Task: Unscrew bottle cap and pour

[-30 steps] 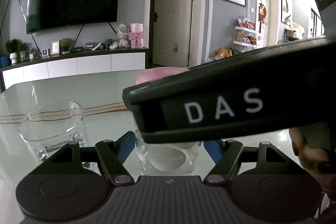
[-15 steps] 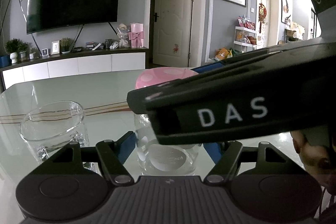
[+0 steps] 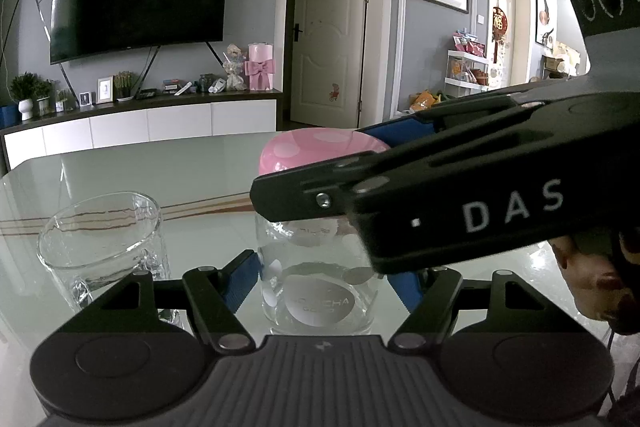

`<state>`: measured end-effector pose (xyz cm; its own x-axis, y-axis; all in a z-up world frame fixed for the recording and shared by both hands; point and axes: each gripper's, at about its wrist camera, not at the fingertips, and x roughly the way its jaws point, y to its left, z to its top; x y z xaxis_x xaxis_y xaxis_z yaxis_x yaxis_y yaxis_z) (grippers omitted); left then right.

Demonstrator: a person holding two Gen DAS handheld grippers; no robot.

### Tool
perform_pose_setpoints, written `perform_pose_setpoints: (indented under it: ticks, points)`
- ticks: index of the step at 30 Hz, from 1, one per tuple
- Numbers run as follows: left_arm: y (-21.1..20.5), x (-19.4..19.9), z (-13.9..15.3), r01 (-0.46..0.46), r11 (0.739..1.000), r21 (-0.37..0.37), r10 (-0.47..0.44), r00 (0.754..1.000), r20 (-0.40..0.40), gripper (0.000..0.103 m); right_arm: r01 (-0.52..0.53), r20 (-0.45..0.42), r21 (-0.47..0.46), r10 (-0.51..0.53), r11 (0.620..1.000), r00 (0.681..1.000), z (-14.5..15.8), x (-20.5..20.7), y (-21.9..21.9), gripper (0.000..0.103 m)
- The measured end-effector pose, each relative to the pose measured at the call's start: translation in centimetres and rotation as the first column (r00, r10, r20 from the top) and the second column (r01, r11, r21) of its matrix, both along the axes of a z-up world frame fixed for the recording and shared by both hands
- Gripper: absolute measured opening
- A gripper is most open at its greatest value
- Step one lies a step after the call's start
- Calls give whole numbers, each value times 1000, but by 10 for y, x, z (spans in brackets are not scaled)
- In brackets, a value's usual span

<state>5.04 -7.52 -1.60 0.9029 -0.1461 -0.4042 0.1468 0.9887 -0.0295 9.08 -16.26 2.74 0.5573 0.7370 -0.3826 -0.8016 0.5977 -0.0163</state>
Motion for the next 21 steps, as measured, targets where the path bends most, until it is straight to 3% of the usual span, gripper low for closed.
perform_pose_setpoints:
  ticks: [21]
  points:
    - [1, -1, 0, 1, 1000, 2, -1, 1000, 1, 74, -142, -8, -4, 142, 990, 990, 6, 22, -13, 66]
